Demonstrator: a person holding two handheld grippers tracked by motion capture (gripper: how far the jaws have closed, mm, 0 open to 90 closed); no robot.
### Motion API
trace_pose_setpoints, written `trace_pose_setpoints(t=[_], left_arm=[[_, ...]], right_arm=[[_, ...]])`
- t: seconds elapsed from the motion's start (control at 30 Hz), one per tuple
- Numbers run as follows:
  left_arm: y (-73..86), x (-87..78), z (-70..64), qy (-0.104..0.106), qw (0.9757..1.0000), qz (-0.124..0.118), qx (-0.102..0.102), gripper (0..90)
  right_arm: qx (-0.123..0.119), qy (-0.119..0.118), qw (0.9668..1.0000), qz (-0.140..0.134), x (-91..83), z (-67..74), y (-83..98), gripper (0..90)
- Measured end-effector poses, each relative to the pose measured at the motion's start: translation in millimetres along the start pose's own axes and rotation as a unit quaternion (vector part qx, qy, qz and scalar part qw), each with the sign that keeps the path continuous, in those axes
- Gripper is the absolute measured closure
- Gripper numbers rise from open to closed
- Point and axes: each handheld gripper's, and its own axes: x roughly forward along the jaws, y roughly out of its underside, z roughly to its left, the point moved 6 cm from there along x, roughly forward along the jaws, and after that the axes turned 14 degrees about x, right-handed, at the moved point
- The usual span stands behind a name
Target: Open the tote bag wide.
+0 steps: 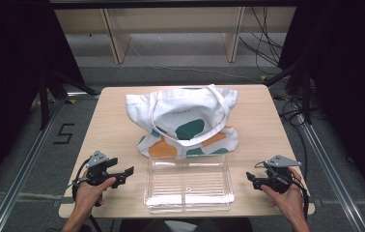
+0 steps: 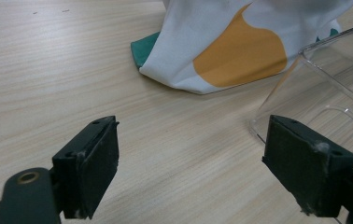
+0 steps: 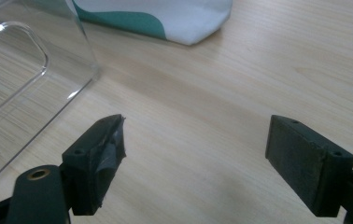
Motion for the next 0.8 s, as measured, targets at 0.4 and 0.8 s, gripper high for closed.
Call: trace_pose_setpoints(t=[0.4, 0.8], left_arm=[[0.1, -0.1, -0.7, 0.002, 1.0000, 0.002, 0.000, 17.4], [-0.6, -0.1, -1.0, 0.002, 1.0000, 0.001, 0.007, 17.6]], right_arm=[[0.002, 0.006, 0.9999, -0.011, -0.8, -1.0, -2.0, 18.2], [-0.011, -0.004, 0.9995, -0.029, -6.8, 1.5, -12.4, 21.4]])
